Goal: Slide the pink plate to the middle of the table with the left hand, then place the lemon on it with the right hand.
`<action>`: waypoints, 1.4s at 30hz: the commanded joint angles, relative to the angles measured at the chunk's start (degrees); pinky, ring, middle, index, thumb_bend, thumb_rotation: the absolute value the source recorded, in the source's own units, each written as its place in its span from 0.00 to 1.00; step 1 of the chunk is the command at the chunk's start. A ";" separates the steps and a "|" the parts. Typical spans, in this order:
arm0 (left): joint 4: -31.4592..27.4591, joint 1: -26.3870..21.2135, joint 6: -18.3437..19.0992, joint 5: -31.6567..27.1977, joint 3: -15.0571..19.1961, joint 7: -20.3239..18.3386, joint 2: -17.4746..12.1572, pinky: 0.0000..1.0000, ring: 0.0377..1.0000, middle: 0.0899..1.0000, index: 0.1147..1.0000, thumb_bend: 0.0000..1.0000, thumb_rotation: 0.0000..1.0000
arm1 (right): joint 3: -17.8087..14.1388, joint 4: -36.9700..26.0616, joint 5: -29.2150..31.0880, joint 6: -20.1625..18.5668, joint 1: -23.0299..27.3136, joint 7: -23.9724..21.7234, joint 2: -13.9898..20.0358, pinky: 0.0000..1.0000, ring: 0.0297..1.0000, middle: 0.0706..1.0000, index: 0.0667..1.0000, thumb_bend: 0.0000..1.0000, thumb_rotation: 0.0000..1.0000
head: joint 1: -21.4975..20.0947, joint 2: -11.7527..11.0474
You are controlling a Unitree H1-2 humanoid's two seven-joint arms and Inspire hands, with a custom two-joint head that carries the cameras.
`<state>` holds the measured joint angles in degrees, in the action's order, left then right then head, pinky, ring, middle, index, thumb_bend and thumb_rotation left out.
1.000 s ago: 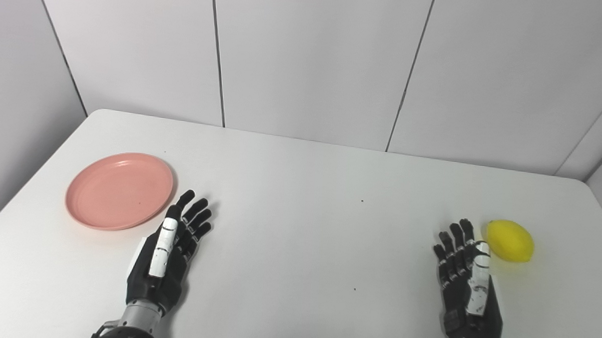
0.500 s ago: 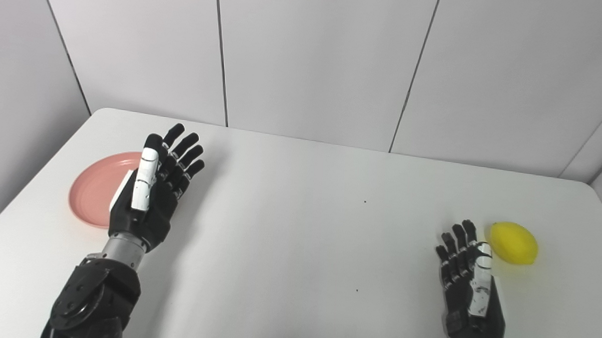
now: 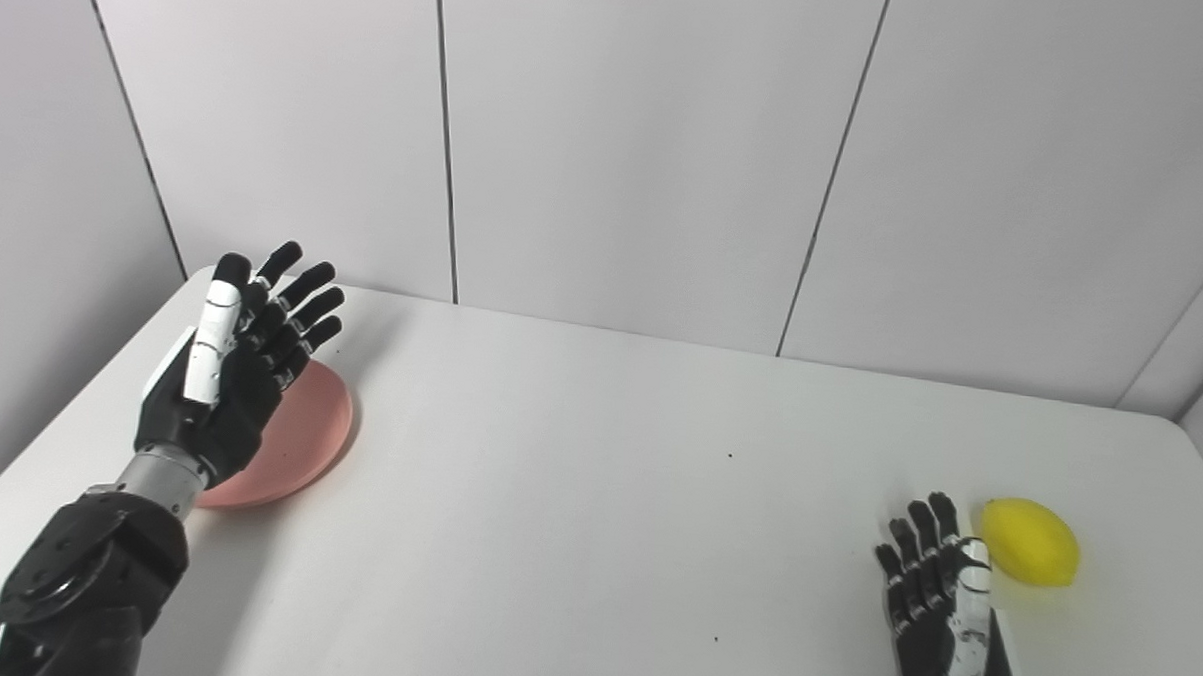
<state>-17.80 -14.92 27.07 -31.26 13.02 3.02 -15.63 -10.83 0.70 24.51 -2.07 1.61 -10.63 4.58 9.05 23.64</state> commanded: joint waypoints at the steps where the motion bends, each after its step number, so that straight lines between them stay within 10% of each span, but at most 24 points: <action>1: -0.14 -3.41 -1.10 -0.13 1.03 -1.75 -2.10 0.91 0.91 0.89 0.94 0.92 0.79 | -0.11 5.37 0.29 1.43 -2.79 -1.15 -0.43 1.00 1.00 1.00 1.00 0.70 0.97 | 0.37 -0.18; 42: 25.92 -12.07 -7.15 6.55 10.57 -6.52 -12.36 0.99 0.94 0.90 0.93 0.86 0.84 | -0.17 3.38 1.04 1.03 -3.44 -0.55 -0.75 1.00 1.00 1.00 1.00 0.66 0.97 | 1.63 -0.12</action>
<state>8.31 -23.69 23.50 -25.53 23.13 -3.22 -25.72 -11.00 0.87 25.46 -2.05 1.88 -10.65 4.90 10.64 23.47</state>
